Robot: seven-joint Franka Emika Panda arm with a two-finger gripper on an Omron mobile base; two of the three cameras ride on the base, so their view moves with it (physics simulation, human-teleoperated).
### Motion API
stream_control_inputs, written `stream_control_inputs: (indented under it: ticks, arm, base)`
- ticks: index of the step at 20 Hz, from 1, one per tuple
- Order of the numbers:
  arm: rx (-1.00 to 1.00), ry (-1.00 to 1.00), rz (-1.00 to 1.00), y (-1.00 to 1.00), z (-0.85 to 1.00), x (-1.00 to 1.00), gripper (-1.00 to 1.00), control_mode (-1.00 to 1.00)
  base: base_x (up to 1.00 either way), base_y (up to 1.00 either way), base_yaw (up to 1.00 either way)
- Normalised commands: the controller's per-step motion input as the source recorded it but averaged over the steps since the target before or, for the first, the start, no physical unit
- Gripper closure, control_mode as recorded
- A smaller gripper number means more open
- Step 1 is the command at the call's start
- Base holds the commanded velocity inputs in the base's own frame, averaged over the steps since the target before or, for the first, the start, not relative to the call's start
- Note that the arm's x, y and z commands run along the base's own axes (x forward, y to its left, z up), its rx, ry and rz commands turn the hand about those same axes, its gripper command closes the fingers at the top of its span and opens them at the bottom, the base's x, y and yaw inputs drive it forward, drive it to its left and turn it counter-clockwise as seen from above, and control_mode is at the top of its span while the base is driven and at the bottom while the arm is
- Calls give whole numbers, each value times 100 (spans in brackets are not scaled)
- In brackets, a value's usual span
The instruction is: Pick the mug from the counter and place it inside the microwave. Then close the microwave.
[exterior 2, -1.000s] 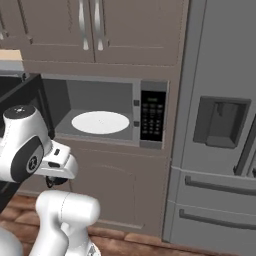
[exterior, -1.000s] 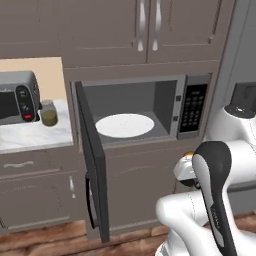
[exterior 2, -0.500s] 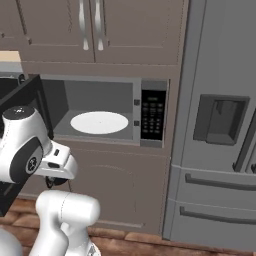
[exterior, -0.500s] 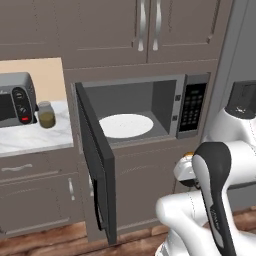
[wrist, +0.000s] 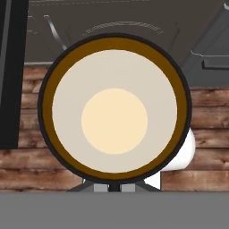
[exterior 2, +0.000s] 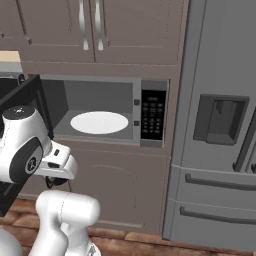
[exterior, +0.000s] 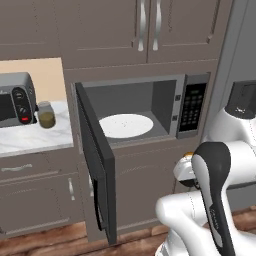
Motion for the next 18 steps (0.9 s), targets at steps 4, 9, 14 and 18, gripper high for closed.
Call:
stream_control_inputs:
  ticks: [4, 9, 14, 18]
  arm:
    - [0, 0, 0, 0, 0, 0, 100, 100]
    - [0, 0, 0, 0, 0, 0, 100, 100]
    - [0, 0, 0, 0, 0, 0, 100, -100]
    - [0, -1, 1, 0, 0, 1, 100, -100]
  base:
    - [0, 0, 0]
    - [0, 0, 0]
    - [0, 0, 0]
    - [0, 0, 0]
